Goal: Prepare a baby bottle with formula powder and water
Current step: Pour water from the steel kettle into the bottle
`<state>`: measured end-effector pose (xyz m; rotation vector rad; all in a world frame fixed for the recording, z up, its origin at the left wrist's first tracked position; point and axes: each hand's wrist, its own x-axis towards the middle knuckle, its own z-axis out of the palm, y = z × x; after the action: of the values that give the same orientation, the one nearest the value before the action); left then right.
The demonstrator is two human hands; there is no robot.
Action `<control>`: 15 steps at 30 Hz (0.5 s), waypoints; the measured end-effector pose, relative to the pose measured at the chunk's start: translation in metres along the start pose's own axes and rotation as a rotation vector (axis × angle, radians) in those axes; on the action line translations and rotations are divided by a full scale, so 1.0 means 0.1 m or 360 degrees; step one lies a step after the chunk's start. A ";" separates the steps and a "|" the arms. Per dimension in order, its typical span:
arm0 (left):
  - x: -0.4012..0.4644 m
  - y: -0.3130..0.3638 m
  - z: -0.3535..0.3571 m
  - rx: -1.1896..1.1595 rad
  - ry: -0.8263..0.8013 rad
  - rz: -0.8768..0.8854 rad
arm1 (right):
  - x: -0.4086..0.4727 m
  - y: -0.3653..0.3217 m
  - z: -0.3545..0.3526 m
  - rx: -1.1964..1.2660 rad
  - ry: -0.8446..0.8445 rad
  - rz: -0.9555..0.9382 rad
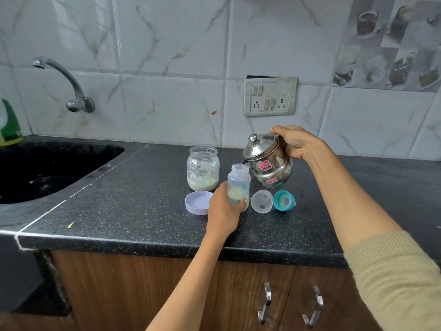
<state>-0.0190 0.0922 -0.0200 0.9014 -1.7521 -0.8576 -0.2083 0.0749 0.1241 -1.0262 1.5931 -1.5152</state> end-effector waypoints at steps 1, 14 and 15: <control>0.00 0.00 0.00 -0.0002 0.0001 -0.0001 | 0.00 0.00 0.00 0.0001 0.0005 -0.0001; 0.01 -0.03 0.01 0.0001 0.0000 -0.0013 | -0.01 -0.01 -0.01 -0.0016 0.0014 -0.0006; 0.01 -0.03 0.01 -0.0001 0.0001 -0.0010 | 0.00 -0.01 -0.01 -0.0020 0.0010 -0.0002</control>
<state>-0.0201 0.0900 -0.0222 0.9070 -1.7497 -0.8617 -0.2091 0.0754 0.1249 -1.0307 1.6088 -1.5127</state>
